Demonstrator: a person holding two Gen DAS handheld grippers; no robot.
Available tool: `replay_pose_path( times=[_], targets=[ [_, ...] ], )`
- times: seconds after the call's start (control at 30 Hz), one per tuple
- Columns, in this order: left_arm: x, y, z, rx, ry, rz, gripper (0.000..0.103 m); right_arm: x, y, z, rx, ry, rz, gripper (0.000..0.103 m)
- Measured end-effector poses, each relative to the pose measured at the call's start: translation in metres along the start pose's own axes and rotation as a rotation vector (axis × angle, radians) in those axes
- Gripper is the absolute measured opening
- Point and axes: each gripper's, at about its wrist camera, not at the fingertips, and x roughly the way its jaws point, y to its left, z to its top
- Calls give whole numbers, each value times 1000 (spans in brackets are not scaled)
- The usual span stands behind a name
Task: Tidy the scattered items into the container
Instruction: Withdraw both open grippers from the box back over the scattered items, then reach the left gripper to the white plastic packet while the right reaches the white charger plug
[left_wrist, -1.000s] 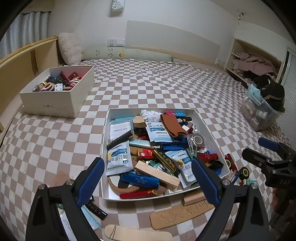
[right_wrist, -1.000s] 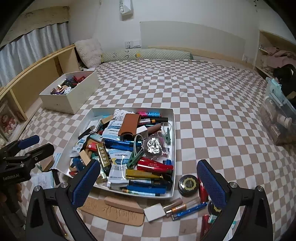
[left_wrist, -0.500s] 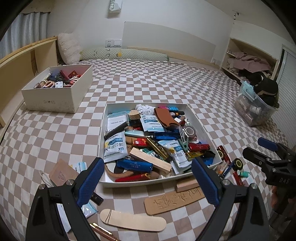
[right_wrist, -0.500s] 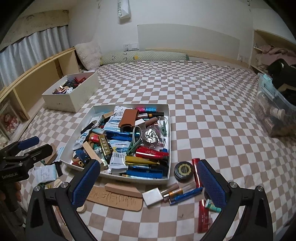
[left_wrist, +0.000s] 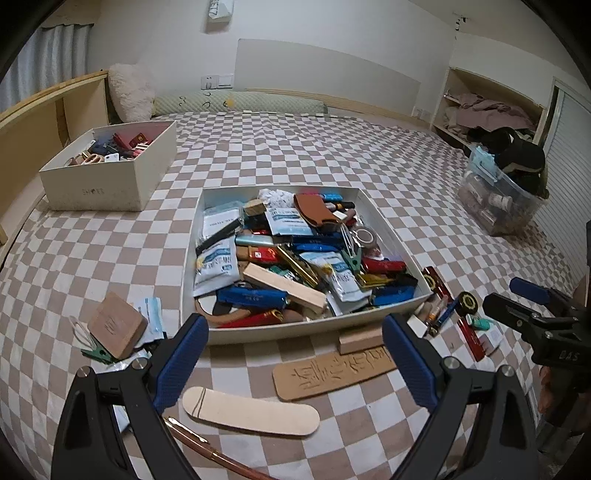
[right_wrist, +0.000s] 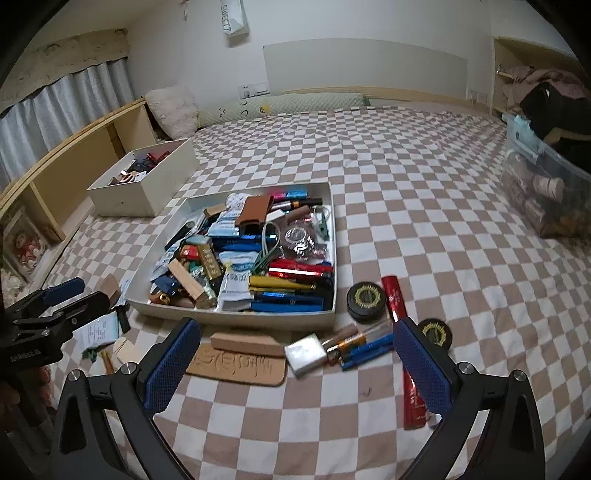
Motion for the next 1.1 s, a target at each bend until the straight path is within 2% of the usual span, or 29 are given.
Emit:
replay_pose_path(
  times=[0.3, 0.47, 0.8, 1.1],
  targets=[
    [-4, 3, -16, -22, -7, -13, 96, -5, 0, -22, 25, -36, 9, 103],
    [-4, 8, -30, -23, 1, -6, 96, -4, 7, -37, -7, -50, 16, 103],
    [2, 29, -61, -52, 29, 36, 96, 10, 19, -71, -59, -27, 43, 103],
    [6, 59, -83, 1, 55, 104, 96, 15, 33, -90, -144, -21, 63, 103]
  ],
)
